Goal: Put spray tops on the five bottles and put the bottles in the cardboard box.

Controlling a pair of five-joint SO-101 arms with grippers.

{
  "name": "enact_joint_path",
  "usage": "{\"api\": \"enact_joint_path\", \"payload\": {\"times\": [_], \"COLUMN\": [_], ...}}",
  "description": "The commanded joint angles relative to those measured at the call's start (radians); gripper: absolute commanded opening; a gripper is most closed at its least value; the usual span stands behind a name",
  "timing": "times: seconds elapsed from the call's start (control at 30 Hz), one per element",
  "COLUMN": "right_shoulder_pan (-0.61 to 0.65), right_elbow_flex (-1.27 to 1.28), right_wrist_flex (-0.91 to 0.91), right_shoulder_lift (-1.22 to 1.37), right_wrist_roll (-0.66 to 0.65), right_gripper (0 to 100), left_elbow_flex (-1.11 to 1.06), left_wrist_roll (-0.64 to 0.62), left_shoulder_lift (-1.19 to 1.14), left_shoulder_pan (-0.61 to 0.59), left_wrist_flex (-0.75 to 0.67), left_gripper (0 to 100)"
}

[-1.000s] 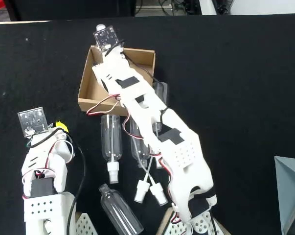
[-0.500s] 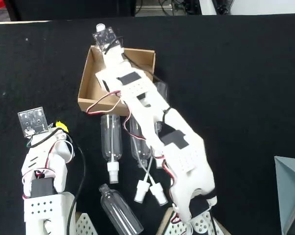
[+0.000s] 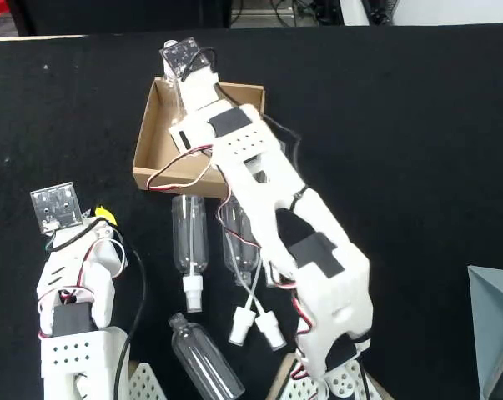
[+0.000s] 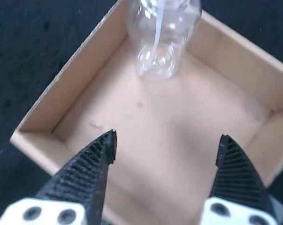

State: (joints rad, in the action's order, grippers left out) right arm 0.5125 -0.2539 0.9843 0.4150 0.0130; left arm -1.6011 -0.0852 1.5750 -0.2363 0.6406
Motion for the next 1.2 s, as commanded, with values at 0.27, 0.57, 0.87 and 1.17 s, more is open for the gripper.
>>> {"api": "enact_joint_path", "payload": {"times": [0.27, 0.57, 0.87, 1.17], "right_shoulder_pan": [-0.018, -0.034, -0.048, -0.206], "right_elbow_flex": [-0.065, -0.064, -0.064, 0.01], "right_wrist_flex": [0.236, 0.419, 0.539, 0.562], "right_shoulder_lift": [-0.234, -0.371, -0.423, -0.499], "right_wrist_roll": [0.005, 0.008, 0.009, 0.011], "right_gripper": [28.7, 28.6, 28.6, 28.6], "left_elbow_flex": [0.022, 0.022, 0.021, 0.021], "left_wrist_roll": [0.009, 0.009, 0.009, 0.009], "left_shoulder_lift": [0.014, 0.014, 0.014, 0.014], "left_shoulder_pan": [-0.015, -0.016, -0.016, -0.016], "left_wrist_flex": [0.0, 0.0, 0.0, 0.0], "left_gripper": [3, 3, 3, 3]}}
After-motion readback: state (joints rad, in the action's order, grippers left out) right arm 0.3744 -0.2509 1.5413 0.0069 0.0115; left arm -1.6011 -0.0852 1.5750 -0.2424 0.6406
